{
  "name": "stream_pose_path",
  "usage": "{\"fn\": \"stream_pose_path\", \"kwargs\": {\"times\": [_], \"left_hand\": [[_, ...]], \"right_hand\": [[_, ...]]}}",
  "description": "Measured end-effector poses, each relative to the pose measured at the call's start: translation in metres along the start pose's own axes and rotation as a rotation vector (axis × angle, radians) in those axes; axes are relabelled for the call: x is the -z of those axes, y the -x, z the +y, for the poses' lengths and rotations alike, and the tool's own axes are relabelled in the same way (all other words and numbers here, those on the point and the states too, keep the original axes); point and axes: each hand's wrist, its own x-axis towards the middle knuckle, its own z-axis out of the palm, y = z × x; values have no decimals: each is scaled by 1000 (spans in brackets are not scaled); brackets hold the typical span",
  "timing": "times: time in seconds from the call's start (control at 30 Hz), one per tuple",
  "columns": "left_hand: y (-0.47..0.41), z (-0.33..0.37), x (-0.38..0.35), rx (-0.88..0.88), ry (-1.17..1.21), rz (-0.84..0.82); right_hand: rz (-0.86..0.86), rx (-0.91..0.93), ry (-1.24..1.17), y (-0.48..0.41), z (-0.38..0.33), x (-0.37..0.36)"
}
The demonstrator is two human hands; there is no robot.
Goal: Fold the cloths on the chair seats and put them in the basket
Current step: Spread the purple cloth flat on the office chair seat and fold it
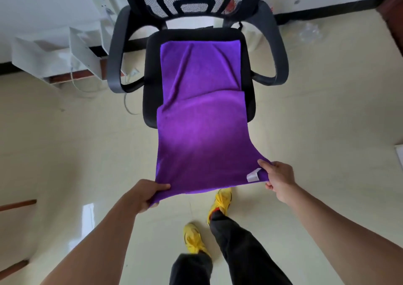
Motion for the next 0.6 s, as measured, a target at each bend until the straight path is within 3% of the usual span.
{"fn": "stream_pose_path", "kwargs": {"times": [0.27,0.47,0.6], "left_hand": [[20,-60,16,-72,-20,221],[48,-46,21,-310,246,159],[63,-1,25,-492,361,73]], "right_hand": [[82,33,-56,51,64,7],[169,112,-180,76,44,14],[82,195,-313,74,-11,12]]}}
